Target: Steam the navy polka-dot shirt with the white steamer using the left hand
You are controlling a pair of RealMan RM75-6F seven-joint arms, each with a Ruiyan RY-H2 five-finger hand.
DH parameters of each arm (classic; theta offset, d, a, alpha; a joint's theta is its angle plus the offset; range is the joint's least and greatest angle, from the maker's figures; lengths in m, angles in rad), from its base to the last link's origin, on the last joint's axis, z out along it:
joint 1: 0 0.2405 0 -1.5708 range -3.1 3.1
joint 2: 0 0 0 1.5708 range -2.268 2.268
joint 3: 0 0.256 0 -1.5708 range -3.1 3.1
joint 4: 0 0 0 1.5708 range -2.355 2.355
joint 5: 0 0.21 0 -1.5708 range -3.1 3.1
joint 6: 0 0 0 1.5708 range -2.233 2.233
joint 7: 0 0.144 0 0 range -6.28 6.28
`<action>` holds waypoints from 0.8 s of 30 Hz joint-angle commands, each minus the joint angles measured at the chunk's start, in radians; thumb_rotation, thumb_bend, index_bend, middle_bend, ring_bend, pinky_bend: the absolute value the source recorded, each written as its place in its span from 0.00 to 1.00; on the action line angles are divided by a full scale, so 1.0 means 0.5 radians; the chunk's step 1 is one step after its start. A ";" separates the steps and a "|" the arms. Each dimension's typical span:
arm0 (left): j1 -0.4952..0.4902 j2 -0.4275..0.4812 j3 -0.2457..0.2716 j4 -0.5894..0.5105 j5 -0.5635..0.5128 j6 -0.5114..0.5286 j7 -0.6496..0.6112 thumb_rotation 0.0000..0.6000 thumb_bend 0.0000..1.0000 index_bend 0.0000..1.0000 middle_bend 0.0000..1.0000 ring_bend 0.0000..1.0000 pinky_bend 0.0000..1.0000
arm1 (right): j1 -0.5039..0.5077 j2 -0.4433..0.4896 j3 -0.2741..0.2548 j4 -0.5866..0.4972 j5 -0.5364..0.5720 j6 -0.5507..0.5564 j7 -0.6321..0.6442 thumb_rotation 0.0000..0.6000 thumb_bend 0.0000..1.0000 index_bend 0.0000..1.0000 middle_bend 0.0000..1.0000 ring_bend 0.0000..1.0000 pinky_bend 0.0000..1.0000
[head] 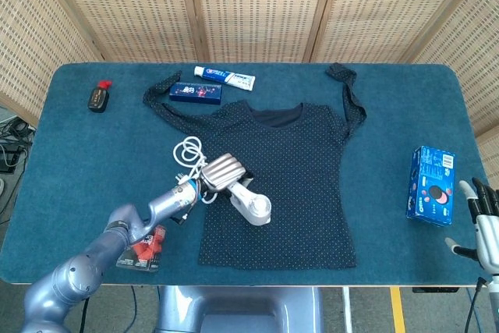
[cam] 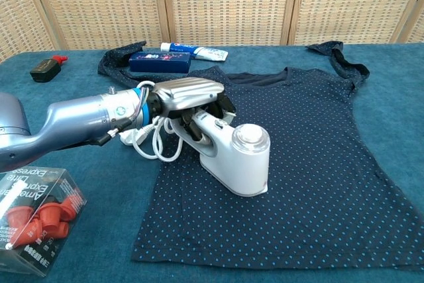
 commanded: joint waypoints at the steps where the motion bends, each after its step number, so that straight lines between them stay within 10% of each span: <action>1: -0.030 -0.034 0.001 -0.042 0.015 0.016 0.023 1.00 0.71 1.00 0.85 0.74 0.91 | 0.000 0.002 -0.012 0.009 -0.027 0.004 0.016 1.00 0.00 0.03 0.00 0.00 0.00; 24: -0.109 -0.153 -0.037 0.026 -0.017 -0.056 0.172 1.00 0.71 1.00 0.85 0.74 0.91 | -0.021 0.021 -0.015 -0.012 -0.044 0.040 0.050 1.00 0.00 0.03 0.00 0.00 0.00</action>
